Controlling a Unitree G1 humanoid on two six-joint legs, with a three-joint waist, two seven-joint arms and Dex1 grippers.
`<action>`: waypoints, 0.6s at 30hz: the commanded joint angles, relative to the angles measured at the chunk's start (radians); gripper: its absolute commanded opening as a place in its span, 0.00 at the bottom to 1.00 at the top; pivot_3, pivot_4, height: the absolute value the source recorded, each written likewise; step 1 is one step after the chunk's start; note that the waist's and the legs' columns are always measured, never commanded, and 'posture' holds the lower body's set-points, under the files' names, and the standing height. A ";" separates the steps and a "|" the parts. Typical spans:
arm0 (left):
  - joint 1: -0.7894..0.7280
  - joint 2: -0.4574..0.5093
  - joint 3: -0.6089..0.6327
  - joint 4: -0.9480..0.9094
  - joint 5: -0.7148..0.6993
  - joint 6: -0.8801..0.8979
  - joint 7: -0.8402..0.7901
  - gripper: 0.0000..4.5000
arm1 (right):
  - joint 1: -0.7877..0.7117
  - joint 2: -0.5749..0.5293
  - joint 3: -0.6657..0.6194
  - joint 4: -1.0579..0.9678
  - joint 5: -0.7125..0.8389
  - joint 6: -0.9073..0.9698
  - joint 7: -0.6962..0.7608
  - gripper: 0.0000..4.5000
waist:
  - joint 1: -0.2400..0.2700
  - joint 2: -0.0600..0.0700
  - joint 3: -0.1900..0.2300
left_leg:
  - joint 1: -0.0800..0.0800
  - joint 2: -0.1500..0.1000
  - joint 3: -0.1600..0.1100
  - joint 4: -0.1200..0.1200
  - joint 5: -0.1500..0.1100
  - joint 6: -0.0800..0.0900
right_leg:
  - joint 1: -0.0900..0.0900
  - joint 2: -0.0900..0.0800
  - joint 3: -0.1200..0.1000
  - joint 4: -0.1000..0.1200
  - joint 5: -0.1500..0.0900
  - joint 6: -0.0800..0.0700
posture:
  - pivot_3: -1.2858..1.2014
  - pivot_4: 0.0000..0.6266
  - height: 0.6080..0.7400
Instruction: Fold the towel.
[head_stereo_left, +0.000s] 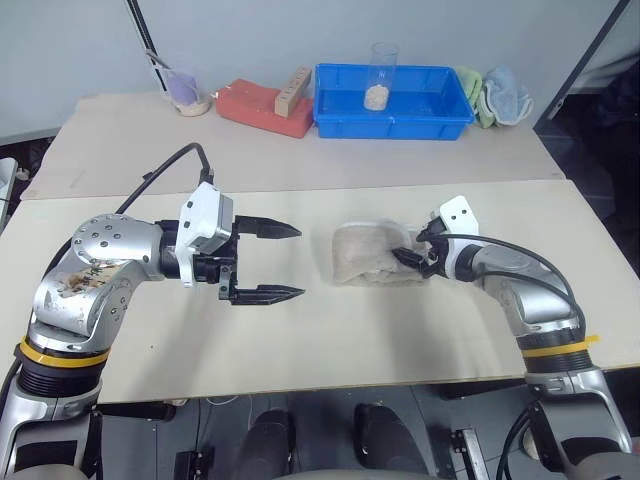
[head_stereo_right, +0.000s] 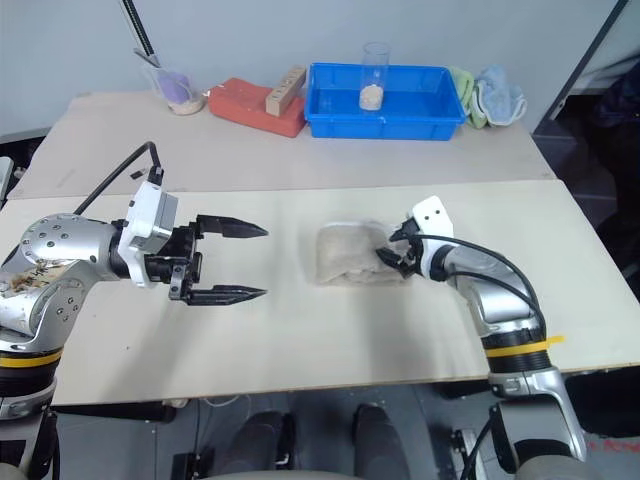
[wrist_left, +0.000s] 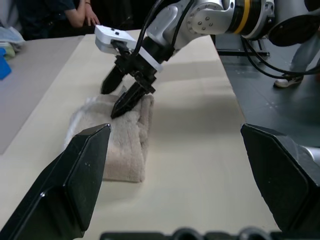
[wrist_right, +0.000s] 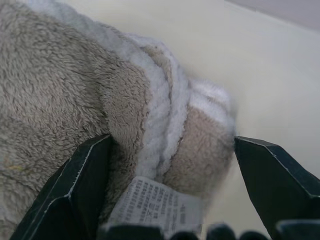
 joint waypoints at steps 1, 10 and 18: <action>0.003 0.011 0.036 -0.036 -0.024 -0.001 0.021 1.00 | -0.022 0.013 -0.044 -0.019 0.035 0.038 0.003 0.60 | 0.000 0.000 0.000 | 0.000 0.000 0.000 0.000 0.000 0.000 | 0.000 0.000 0.000 0.000 0.000 0.000 | 0.52 0.24 1.00; -0.026 -0.004 0.073 0.003 -0.075 0.034 0.073 1.00 | -0.166 -0.011 -0.065 0.125 -0.063 -0.146 -0.046 0.00 | -0.001 0.000 0.000 | 0.000 -0.001 0.001 0.000 0.000 0.000 | 0.000 0.000 0.000 0.000 0.000 0.000 | 0.52 0.24 1.00; -0.063 0.001 0.071 0.044 -0.091 0.038 0.060 1.00 | -0.332 0.002 -0.084 0.479 -0.122 -0.247 -0.108 0.00 | -0.004 0.000 0.000 | 0.000 -0.001 0.002 -0.001 0.000 0.000 | 0.000 -0.001 0.000 0.000 0.000 0.000 | 0.52 0.24 1.00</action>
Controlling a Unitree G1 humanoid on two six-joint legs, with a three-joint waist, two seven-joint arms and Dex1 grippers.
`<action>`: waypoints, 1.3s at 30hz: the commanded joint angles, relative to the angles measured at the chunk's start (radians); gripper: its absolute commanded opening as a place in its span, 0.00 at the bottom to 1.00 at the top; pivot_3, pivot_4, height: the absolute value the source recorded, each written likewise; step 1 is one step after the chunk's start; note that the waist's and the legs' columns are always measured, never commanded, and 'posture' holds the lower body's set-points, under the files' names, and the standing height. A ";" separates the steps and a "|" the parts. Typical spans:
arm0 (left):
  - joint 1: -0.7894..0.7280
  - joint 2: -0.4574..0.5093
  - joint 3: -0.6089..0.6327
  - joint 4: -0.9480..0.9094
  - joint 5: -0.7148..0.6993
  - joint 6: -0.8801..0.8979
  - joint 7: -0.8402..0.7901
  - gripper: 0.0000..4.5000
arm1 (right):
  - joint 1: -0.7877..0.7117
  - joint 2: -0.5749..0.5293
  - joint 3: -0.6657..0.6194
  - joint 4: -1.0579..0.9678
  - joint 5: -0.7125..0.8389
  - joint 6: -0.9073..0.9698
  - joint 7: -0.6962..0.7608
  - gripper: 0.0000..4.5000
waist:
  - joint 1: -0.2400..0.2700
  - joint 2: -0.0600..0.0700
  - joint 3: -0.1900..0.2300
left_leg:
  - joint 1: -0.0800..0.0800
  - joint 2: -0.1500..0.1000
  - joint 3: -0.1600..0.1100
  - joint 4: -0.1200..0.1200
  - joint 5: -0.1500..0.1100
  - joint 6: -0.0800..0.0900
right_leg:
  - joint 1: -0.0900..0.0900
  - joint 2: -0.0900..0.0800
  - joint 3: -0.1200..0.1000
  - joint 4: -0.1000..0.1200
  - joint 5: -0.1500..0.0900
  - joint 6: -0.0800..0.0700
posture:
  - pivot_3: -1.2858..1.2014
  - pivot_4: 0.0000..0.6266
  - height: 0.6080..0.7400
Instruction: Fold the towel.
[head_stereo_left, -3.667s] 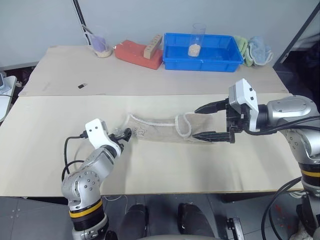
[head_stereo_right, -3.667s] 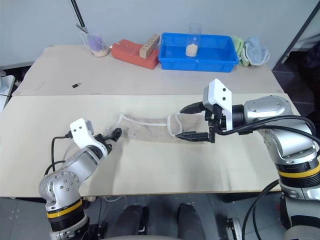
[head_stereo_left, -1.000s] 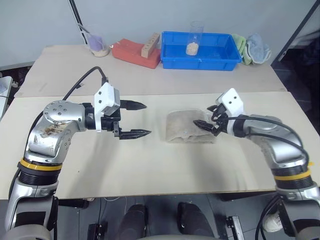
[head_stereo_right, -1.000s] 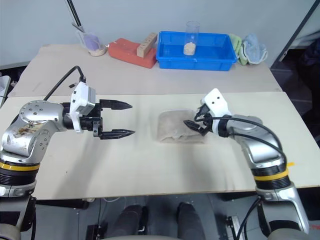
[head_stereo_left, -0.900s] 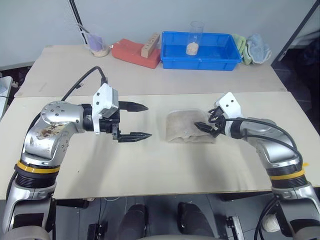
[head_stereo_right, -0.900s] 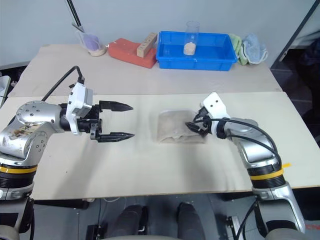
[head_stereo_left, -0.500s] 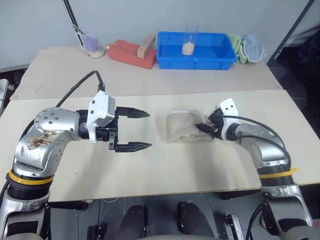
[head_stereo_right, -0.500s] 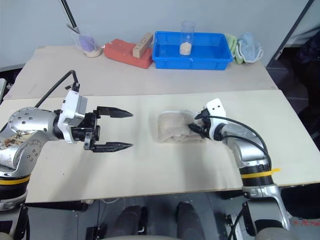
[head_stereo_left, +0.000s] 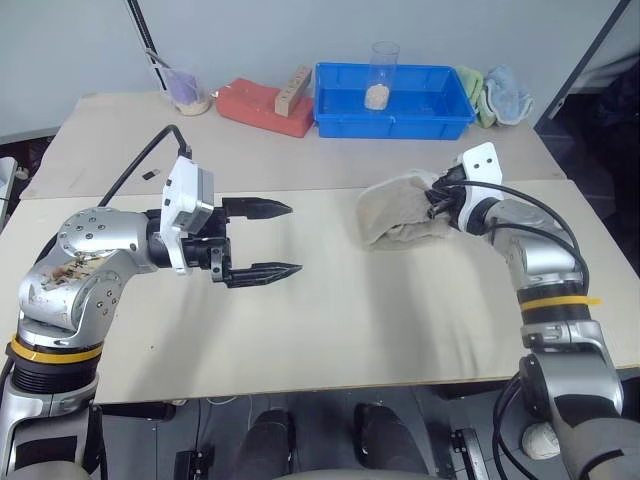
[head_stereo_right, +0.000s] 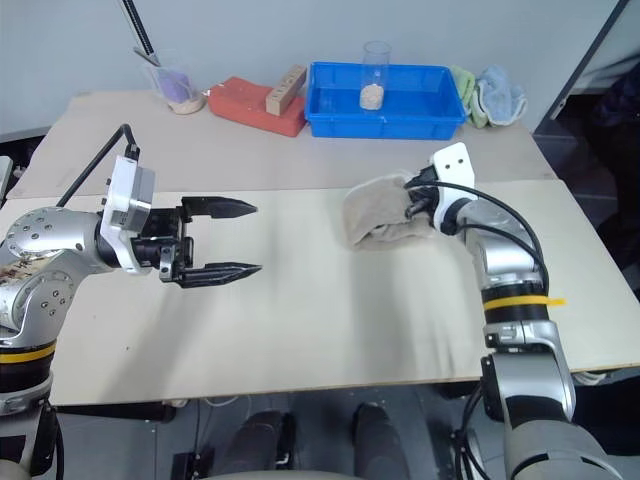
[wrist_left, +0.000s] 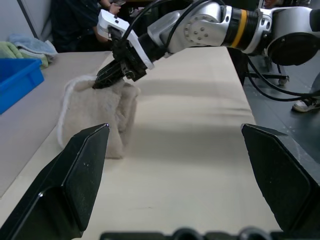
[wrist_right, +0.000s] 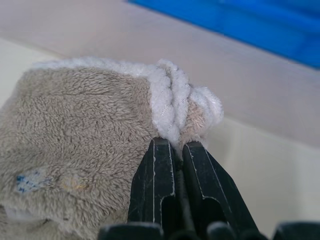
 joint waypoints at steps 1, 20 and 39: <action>-0.026 0.005 0.022 0.007 -0.015 -0.007 -0.004 1.00 | -0.060 0.007 -0.050 0.139 -0.008 -0.045 -0.045 0.00 | -0.002 0.000 0.000 | 0.000 0.000 0.000 0.000 0.000 0.000 | 0.000 0.000 0.000 0.000 0.000 0.000 | 0.52 0.24 1.00; 0.167 0.101 0.135 -0.055 0.160 0.011 0.241 1.00 | 0.055 -0.194 -0.054 -0.257 0.078 -0.113 0.340 0.99 | -0.013 0.001 0.000 | -0.001 0.001 -0.002 -0.002 0.000 0.001 | -0.001 0.000 0.000 0.001 0.000 0.000 | 0.52 0.24 1.00; 0.667 0.122 0.515 -0.119 0.174 -0.017 0.229 1.00 | 0.380 -0.467 -0.073 -0.438 0.140 -0.268 0.720 0.99 | 0.005 0.001 0.001 | 0.004 0.007 0.003 -0.001 -0.002 0.002 | 0.001 0.000 0.000 -0.002 0.000 -0.001 | 0.52 0.24 1.00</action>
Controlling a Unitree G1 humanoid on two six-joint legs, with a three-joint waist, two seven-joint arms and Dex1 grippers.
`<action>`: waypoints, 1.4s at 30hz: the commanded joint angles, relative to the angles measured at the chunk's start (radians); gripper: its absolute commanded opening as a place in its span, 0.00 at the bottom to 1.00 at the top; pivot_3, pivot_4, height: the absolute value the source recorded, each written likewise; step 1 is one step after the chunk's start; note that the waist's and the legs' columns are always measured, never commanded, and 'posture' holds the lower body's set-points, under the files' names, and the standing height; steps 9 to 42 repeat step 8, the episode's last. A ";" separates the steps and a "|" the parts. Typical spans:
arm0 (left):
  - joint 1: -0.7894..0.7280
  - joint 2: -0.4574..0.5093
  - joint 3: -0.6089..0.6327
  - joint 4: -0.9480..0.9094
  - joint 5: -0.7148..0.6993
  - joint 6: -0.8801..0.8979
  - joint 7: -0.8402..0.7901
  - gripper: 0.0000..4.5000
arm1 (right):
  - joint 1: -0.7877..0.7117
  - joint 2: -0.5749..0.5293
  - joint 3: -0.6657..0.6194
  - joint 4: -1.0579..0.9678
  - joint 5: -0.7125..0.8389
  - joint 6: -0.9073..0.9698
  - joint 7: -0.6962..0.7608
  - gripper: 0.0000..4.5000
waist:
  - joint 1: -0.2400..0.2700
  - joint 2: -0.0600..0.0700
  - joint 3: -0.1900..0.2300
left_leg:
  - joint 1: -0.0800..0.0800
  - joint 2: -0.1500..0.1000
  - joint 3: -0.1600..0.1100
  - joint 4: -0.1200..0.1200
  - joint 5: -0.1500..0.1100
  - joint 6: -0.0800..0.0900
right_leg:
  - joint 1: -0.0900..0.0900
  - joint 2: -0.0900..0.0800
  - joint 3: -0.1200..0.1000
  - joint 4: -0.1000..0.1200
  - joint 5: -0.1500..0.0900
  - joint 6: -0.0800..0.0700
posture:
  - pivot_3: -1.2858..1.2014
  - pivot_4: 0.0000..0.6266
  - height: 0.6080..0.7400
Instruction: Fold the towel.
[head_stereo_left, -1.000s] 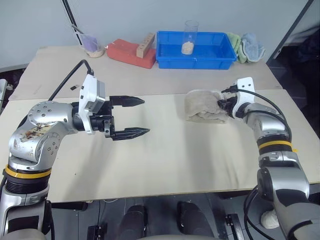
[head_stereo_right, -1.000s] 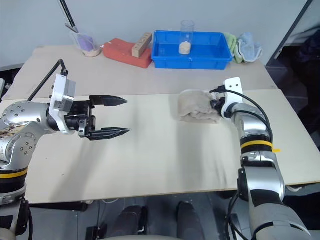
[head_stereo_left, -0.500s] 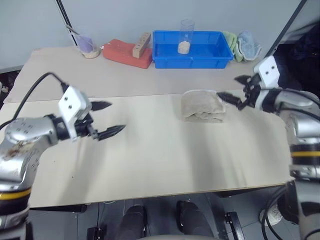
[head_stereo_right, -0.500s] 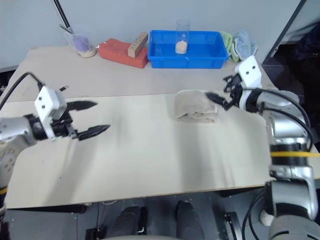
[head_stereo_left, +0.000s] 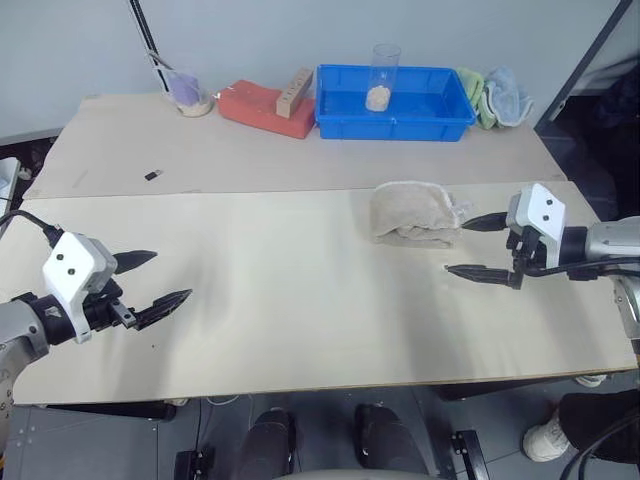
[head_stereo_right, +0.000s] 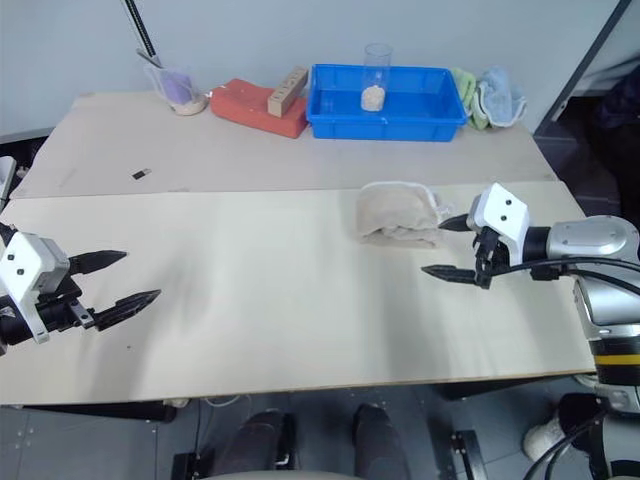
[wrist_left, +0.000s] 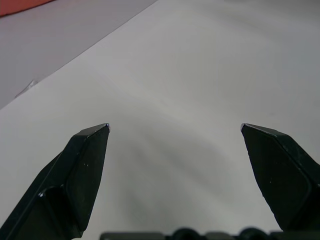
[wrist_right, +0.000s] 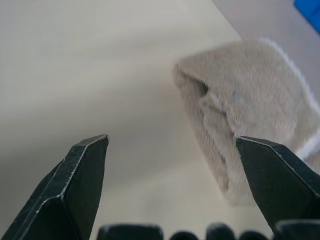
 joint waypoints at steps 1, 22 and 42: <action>-0.006 0.015 0.036 0.003 0.009 -0.031 0.001 1.00 | -0.002 -0.020 -0.047 -0.003 0.005 -0.031 -0.002 0.99 | -0.002 0.000 0.000 | 0.000 0.000 0.000 0.000 0.000 0.000 | 0.000 0.000 0.000 0.000 0.000 0.000 | 0.52 0.24 1.00; -0.005 0.012 0.047 0.020 -0.001 -0.055 -0.015 1.00 | -0.012 -0.019 -0.048 0.025 -0.005 -0.056 0.000 0.99 | -0.002 0.000 0.000 | 0.000 0.001 0.000 0.000 0.000 0.000 | 0.000 0.000 0.000 0.000 0.000 0.000 | 0.52 0.24 1.00; -0.005 0.012 0.047 0.020 -0.001 -0.055 -0.015 1.00 | -0.012 -0.019 -0.048 0.025 -0.005 -0.056 0.000 0.99 | -0.002 0.000 0.000 | 0.000 0.001 0.000 0.000 0.000 0.000 | 0.000 0.000 0.000 0.000 0.000 0.000 | 0.52 0.24 1.00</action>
